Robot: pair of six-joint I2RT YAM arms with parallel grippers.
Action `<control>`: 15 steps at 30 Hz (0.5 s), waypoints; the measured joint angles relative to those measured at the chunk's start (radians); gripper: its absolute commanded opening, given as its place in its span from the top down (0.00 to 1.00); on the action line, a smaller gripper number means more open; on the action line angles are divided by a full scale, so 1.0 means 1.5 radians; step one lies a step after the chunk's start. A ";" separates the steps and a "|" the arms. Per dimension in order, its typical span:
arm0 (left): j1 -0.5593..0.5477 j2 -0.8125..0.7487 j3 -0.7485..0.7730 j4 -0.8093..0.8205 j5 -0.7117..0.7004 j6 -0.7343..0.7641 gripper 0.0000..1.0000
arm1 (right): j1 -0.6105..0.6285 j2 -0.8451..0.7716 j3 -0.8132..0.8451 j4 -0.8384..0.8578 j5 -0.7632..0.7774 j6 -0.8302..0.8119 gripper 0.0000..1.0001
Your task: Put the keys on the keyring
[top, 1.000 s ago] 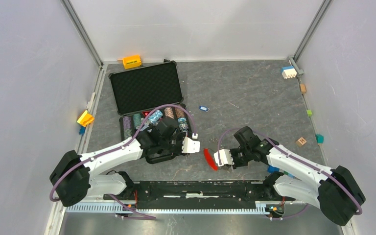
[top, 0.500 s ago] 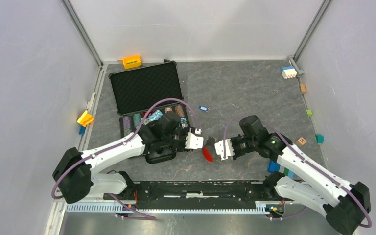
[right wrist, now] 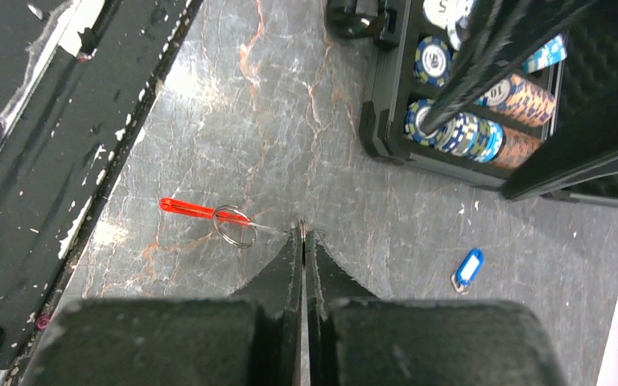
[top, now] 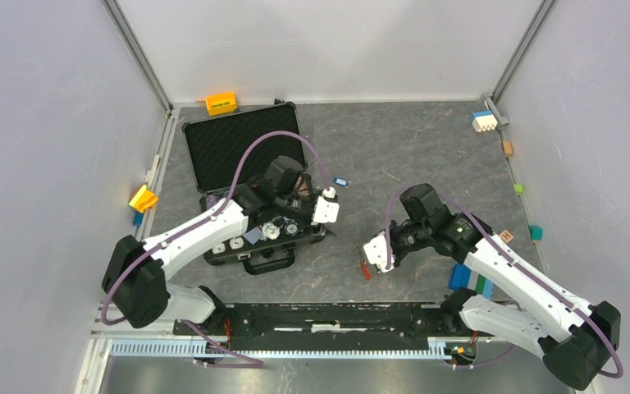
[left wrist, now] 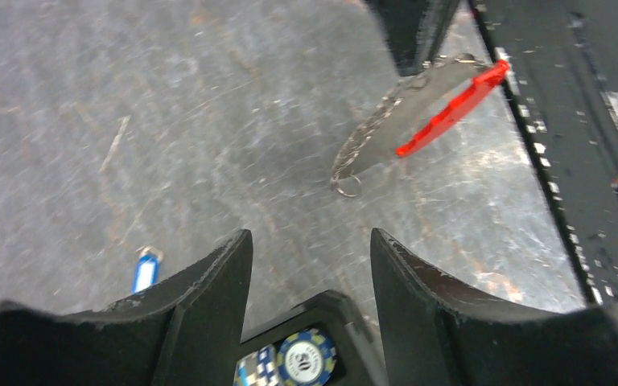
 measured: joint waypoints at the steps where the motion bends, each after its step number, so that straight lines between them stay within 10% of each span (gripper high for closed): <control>1: -0.001 0.008 0.002 -0.011 0.023 0.012 0.36 | 0.000 0.002 0.005 -0.004 -0.010 -0.005 1.00; 15: -0.043 0.116 0.082 -0.121 0.198 0.111 0.30 | 0.000 0.033 0.097 -0.047 -0.126 -0.048 1.00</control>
